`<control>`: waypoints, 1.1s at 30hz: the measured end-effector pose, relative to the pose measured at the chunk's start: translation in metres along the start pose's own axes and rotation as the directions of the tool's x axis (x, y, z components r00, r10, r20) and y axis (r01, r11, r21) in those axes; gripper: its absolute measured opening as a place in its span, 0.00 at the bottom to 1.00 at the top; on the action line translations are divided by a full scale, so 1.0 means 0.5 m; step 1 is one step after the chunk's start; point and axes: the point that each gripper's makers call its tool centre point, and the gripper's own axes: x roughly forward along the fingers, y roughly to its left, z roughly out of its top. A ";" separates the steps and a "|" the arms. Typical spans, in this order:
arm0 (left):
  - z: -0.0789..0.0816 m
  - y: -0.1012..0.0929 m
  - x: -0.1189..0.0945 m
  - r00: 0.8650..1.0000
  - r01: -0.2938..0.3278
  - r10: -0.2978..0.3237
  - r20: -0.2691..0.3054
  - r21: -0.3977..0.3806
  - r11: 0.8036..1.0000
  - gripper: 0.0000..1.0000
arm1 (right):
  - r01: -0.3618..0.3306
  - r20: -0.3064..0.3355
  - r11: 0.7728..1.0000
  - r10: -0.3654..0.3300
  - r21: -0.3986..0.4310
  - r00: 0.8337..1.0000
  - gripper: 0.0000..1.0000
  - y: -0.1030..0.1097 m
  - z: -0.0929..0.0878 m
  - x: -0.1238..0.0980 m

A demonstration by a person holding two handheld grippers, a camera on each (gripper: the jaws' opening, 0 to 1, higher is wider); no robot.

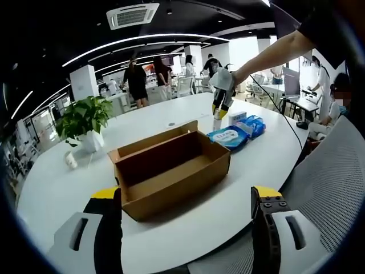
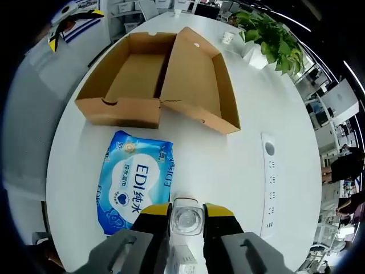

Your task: Operate the shoe box by opening the lid, removing the specified soft item, and placing it in the target area until the item is outside and the box remains undamaged.

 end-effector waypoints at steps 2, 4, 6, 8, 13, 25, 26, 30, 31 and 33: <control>0.000 0.000 0.000 1.000 -0.001 0.001 0.001 0.000 1.000 0.97 | -0.004 -0.001 1.000 0.004 0.001 1.000 0.18 0.000 0.001 0.001; 0.000 0.000 0.000 1.000 -0.001 0.001 0.000 0.002 1.000 0.97 | -0.006 -0.004 1.000 0.006 -0.001 1.000 0.18 0.001 0.001 0.000; -0.001 -0.001 0.000 1.000 -0.001 0.001 -0.003 0.003 1.000 0.97 | -0.009 -0.009 1.000 0.009 -0.004 1.000 0.18 0.002 0.001 -0.001; -0.001 -0.001 0.000 1.000 -0.001 0.001 -0.002 0.001 1.000 0.97 | -0.007 -0.009 1.000 0.007 -0.004 1.000 0.18 0.000 0.001 -0.002; -0.001 -0.002 0.001 1.000 0.002 -0.002 -0.004 -0.002 1.000 0.97 | 0.009 -0.004 1.000 -0.009 0.004 1.000 0.19 -0.012 0.002 -0.008; -0.003 -0.003 0.001 1.000 0.002 -0.001 -0.011 0.005 1.000 0.96 | 0.026 -0.007 1.000 -0.026 -0.001 1.000 0.18 -0.022 0.004 -0.018; -0.003 -0.003 0.001 1.000 0.002 -0.002 -0.011 0.005 1.000 0.96 | 0.027 -0.008 1.000 -0.027 0.000 1.000 0.18 -0.022 0.003 -0.018; -0.003 -0.002 0.001 1.000 0.002 -0.002 -0.009 0.000 1.000 0.96 | 0.035 -0.009 0.999 -0.035 0.005 0.999 0.18 -0.028 0.002 -0.023; -0.003 -0.002 0.001 1.000 0.002 -0.002 -0.006 -0.004 1.000 0.96 | 0.037 -0.009 0.999 -0.037 0.007 0.999 0.18 -0.029 0.002 -0.025; -0.002 -0.001 0.001 1.000 0.002 -0.002 -0.003 -0.009 1.000 0.96 | 0.043 -0.008 0.999 -0.042 0.008 0.999 0.18 -0.033 0.002 -0.026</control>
